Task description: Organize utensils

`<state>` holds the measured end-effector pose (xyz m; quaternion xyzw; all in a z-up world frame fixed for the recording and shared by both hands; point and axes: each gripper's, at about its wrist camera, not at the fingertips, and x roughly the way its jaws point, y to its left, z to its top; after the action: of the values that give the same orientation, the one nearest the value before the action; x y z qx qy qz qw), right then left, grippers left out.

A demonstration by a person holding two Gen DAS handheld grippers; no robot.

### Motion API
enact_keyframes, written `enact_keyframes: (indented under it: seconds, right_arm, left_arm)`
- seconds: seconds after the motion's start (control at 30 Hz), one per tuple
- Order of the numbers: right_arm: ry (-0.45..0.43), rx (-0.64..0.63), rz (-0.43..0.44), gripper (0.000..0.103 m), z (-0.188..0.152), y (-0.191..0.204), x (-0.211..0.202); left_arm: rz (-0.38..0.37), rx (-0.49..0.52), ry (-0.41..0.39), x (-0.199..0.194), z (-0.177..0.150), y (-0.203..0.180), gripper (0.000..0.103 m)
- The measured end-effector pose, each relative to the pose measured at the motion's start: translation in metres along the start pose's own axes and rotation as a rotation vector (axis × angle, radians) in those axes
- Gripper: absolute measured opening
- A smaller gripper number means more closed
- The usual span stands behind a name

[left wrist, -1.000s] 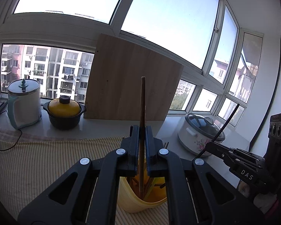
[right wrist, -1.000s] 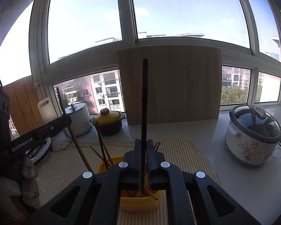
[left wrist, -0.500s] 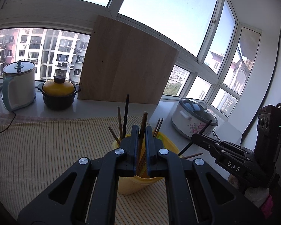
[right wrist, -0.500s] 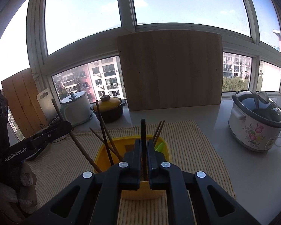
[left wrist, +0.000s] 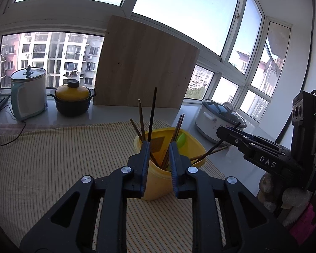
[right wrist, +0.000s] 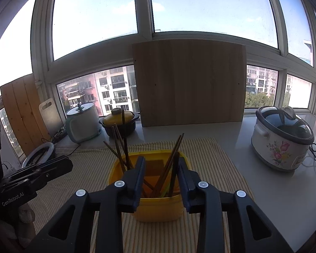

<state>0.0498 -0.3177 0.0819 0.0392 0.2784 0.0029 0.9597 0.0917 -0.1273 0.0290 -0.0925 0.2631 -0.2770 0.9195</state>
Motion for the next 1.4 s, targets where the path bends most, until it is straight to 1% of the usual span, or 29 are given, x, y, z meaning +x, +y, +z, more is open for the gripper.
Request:
enact_keyframes:
  seconds: [0.07, 0.13, 0.17, 0.2, 0.23, 0.27, 0.3, 0.33, 0.37, 0.4, 0.47, 0.53, 0.57, 0.6, 0.73, 0.93, 1.4]
  right_arm:
    - [-0.009, -0.003, -0.008, 0.047, -0.001, 0.002, -0.004]
    - [-0.019, -0.013, -0.023, 0.053, -0.004, 0.004, -0.007]
    - [-0.024, -0.019, -0.032, 0.057, -0.004, 0.006, -0.009]
    - [-0.031, -0.026, -0.044, 0.060, -0.005, 0.008, -0.011]
    - [-0.038, -0.030, -0.052, 0.067, -0.006, 0.009, -0.013]
    - [-0.047, -0.033, -0.060, 0.075, -0.006, 0.010, -0.016]
    - [-0.057, -0.034, -0.069, 0.078, -0.006, 0.011, -0.018]
    - [-0.067, -0.036, -0.078, 0.085, -0.006, 0.012, -0.020]
    - [-0.078, -0.038, -0.087, 0.090, -0.006, 0.012, -0.022]
    - [-0.087, -0.039, -0.093, 0.091, -0.005, 0.013, -0.024]
    - [-0.098, -0.037, -0.101, 0.098, -0.005, 0.014, -0.027]
    - [-0.111, -0.026, -0.105, 0.103, -0.005, 0.012, -0.030]
    - [-0.114, -0.023, -0.109, 0.103, -0.004, 0.012, -0.030]
    - [-0.114, -0.022, -0.114, 0.103, -0.005, 0.011, -0.031]
    - [-0.109, -0.023, -0.126, 0.103, -0.006, 0.009, -0.031]
    - [-0.112, -0.018, -0.133, 0.103, -0.008, 0.010, -0.034]
    - [-0.125, -0.014, -0.138, 0.103, -0.009, 0.011, -0.038]
  left_arm:
    - [0.012, 0.022, 0.000, -0.004, -0.004, -0.001, 0.020]
    - [0.020, 0.040, 0.001, -0.008, -0.008, -0.003, 0.021]
    - [0.024, 0.047, 0.000, -0.010, -0.010, -0.005, 0.026]
    - [0.031, 0.052, -0.001, -0.013, -0.011, -0.006, 0.039]
    - [0.038, 0.059, -0.003, -0.015, -0.012, -0.007, 0.046]
    - [0.046, 0.067, -0.008, -0.018, -0.013, -0.009, 0.059]
    - [0.054, 0.076, -0.016, -0.021, -0.014, -0.010, 0.066]
    - [0.063, 0.084, -0.022, -0.024, -0.014, -0.012, 0.068]
    - [0.074, 0.091, -0.026, -0.026, -0.015, -0.013, 0.072]
    - [0.082, 0.096, -0.028, -0.028, -0.014, -0.014, 0.078]
    - [0.101, 0.106, -0.037, -0.033, -0.015, -0.015, 0.087]
    - [0.128, 0.117, -0.052, -0.037, -0.016, -0.016, 0.093]
    - [0.147, 0.120, -0.057, -0.038, -0.016, -0.016, 0.100]
    - [0.165, 0.123, -0.061, -0.039, -0.017, -0.017, 0.103]
    - [0.214, 0.118, -0.056, -0.041, -0.019, -0.016, 0.103]
    - [0.239, 0.111, -0.056, -0.043, -0.021, -0.013, 0.103]
    - [0.248, 0.111, -0.058, -0.045, -0.022, -0.015, 0.103]
